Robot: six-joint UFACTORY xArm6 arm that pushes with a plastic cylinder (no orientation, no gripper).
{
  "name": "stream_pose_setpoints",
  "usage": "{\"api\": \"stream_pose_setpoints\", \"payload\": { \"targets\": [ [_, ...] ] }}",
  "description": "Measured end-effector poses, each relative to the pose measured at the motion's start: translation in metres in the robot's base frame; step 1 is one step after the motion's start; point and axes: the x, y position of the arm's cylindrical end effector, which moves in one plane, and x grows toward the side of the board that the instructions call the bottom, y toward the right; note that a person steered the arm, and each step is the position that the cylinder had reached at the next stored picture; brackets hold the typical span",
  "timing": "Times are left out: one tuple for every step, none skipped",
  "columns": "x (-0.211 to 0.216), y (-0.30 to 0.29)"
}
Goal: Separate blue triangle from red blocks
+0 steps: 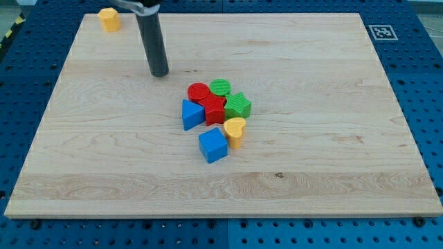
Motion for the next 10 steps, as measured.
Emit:
{"api": "stream_pose_setpoints", "payload": {
  "targets": [
    [0.011,0.015],
    [0.011,0.019],
    [0.015,0.031],
    [0.04,0.05],
    [0.065,0.069],
    [0.09,0.084],
    [0.101,0.093],
    [0.106,0.093],
    [0.117,0.091],
    [0.121,0.076]
  ]
}}
